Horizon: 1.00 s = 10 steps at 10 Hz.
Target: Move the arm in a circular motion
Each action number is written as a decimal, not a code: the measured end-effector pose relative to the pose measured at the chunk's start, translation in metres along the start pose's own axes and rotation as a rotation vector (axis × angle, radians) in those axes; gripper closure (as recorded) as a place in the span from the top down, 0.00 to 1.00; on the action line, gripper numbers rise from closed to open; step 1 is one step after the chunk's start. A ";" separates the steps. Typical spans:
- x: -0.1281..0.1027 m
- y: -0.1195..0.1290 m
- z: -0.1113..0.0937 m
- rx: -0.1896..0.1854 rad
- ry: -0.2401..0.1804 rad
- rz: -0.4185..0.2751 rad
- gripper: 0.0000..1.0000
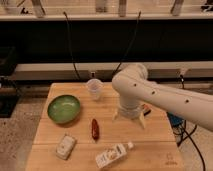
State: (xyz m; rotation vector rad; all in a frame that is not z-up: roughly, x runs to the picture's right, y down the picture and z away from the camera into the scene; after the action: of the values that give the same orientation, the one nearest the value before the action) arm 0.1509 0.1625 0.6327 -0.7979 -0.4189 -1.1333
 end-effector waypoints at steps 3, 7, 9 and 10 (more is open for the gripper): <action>0.034 0.066 -0.001 -0.053 -0.014 0.140 0.80; 0.087 0.098 -0.002 -0.100 -0.028 0.261 0.80; 0.109 0.093 0.000 -0.122 -0.032 0.281 0.80; 0.115 0.085 0.000 -0.129 -0.034 0.281 0.80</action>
State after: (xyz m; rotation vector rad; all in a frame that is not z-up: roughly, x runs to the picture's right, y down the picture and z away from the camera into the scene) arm 0.2735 0.1059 0.6796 -0.9578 -0.2530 -0.8912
